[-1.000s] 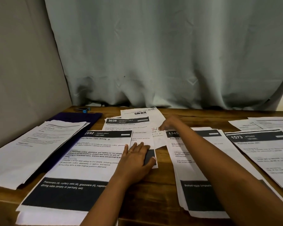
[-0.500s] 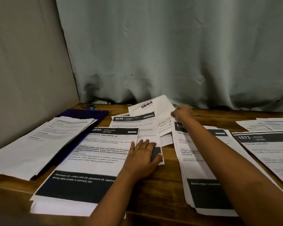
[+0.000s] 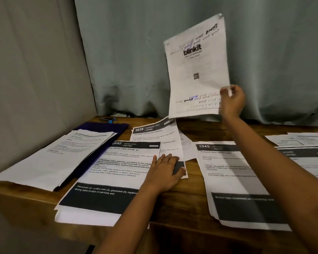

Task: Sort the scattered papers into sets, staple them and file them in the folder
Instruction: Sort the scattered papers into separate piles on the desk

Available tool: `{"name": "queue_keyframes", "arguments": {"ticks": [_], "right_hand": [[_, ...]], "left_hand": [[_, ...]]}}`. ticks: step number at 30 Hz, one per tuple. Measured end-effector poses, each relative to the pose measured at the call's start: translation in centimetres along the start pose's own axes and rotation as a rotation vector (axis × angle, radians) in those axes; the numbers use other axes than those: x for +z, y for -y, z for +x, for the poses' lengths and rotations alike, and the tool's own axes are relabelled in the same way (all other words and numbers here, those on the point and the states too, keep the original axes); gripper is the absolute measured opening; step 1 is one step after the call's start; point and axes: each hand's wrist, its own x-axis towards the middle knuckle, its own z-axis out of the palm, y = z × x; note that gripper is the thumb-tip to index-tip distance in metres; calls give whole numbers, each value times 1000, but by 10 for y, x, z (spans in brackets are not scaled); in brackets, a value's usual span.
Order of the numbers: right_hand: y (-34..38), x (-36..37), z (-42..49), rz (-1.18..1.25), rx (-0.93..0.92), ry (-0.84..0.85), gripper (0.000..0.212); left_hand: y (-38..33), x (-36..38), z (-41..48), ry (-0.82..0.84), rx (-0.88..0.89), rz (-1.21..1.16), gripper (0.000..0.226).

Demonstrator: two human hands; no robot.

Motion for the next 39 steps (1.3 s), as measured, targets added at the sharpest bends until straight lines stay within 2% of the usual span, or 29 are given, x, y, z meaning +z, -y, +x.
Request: {"name": "queue_keyframes", "arguments": {"ticks": [3, 7, 11, 17, 21, 25, 30, 35, 39], "right_hand": [[4, -17, 1, 32, 86, -36, 18], [2, -50, -19, 1, 168, -33, 9], [-11, -86, -43, -150, 288, -17, 16], [-35, -121, -61, -294, 421, 177, 7], [-45, -129, -71, -362, 454, 268, 7], [-52, -132, -74, -433, 423, 345, 12], [-53, -133, -78, -728, 195, 416, 12], [-55, -132, -83, -924, 220, 427, 27], [-52, -134, -91, -1017, 211, 423, 29]], "left_hand": [[1, 0, 0, -3, 2, -10, 54], [1, -1, 1, -17, 0, -25, 53], [1, -1, -1, -76, -19, -103, 52], [-3, -6, -7, -194, -93, -330, 58], [-4, -7, -10, -187, -88, -346, 60], [-5, -8, -11, -156, -44, -241, 58], [0, -4, -6, -106, -28, -127, 55], [0, -4, -5, -92, -8, -71, 55], [-4, -5, -7, -88, 1, -60, 65]]}}
